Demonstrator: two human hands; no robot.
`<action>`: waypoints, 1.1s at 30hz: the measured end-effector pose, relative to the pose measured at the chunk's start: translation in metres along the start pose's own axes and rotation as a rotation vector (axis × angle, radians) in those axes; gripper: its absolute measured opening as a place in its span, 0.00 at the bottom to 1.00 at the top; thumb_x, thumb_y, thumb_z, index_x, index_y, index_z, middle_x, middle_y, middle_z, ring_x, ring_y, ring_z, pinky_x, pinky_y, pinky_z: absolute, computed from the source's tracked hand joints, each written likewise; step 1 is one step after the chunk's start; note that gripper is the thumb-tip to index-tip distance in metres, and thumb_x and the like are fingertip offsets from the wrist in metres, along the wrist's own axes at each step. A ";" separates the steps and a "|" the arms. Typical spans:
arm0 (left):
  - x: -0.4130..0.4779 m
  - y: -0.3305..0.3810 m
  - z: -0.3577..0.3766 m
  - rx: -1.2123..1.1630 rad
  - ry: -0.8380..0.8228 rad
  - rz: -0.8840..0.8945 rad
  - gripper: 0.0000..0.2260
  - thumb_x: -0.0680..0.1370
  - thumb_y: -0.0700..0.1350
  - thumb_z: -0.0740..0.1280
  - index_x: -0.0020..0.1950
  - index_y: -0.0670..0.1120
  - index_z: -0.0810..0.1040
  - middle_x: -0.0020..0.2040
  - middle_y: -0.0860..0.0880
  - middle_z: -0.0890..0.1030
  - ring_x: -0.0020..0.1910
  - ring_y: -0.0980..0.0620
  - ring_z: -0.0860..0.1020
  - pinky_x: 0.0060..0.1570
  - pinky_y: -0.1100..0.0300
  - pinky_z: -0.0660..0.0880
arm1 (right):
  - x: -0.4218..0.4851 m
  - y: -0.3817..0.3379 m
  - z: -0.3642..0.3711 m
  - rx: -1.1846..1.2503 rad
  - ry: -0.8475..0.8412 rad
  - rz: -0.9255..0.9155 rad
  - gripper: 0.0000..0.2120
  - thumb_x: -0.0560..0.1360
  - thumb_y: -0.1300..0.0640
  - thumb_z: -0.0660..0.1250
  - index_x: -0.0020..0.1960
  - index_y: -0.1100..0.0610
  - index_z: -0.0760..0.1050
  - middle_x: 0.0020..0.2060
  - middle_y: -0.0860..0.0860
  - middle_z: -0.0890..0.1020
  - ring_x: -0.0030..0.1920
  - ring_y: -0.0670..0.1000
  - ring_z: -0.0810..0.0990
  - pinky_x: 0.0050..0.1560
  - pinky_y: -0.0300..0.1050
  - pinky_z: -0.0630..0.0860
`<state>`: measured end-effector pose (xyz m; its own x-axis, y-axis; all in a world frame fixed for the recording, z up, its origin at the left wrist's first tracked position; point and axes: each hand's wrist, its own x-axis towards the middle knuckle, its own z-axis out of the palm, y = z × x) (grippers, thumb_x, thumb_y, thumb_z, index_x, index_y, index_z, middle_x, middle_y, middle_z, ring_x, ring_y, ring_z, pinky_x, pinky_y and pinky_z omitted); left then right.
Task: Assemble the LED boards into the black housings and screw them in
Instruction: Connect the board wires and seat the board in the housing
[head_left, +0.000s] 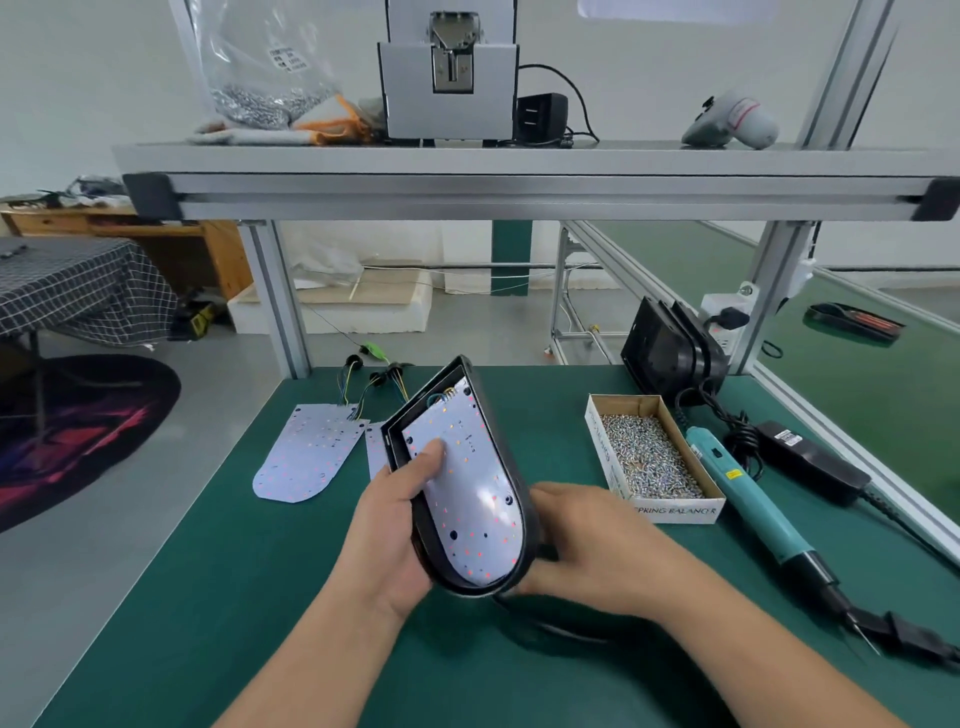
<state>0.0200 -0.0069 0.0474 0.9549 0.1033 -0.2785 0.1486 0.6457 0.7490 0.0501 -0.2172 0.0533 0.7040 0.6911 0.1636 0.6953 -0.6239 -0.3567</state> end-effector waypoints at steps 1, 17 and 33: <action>-0.001 -0.001 0.001 -0.020 -0.021 -0.021 0.28 0.72 0.52 0.75 0.67 0.38 0.82 0.63 0.38 0.85 0.61 0.37 0.84 0.61 0.43 0.79 | 0.001 0.000 0.005 -0.029 -0.010 -0.009 0.28 0.68 0.23 0.67 0.51 0.46 0.74 0.44 0.41 0.78 0.45 0.45 0.75 0.45 0.42 0.72; -0.013 -0.005 -0.001 -0.127 -0.281 -0.072 0.07 0.74 0.46 0.74 0.46 0.43 0.89 0.40 0.46 0.83 0.31 0.49 0.83 0.26 0.59 0.78 | 0.022 -0.003 0.023 0.292 0.463 0.183 0.19 0.83 0.51 0.69 0.72 0.51 0.71 0.58 0.43 0.76 0.47 0.45 0.78 0.52 0.46 0.75; -0.012 0.001 0.002 0.055 -0.245 -0.028 0.19 0.74 0.48 0.75 0.62 0.42 0.86 0.55 0.38 0.87 0.44 0.40 0.87 0.42 0.46 0.84 | 0.032 0.010 0.036 0.702 0.446 0.111 0.19 0.86 0.67 0.61 0.73 0.55 0.78 0.54 0.58 0.84 0.52 0.62 0.82 0.56 0.57 0.80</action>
<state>0.0090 -0.0090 0.0530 0.9831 -0.1045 -0.1504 0.1829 0.6031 0.7764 0.0740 -0.1884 0.0221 0.8569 0.3375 0.3897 0.4710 -0.2053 -0.8579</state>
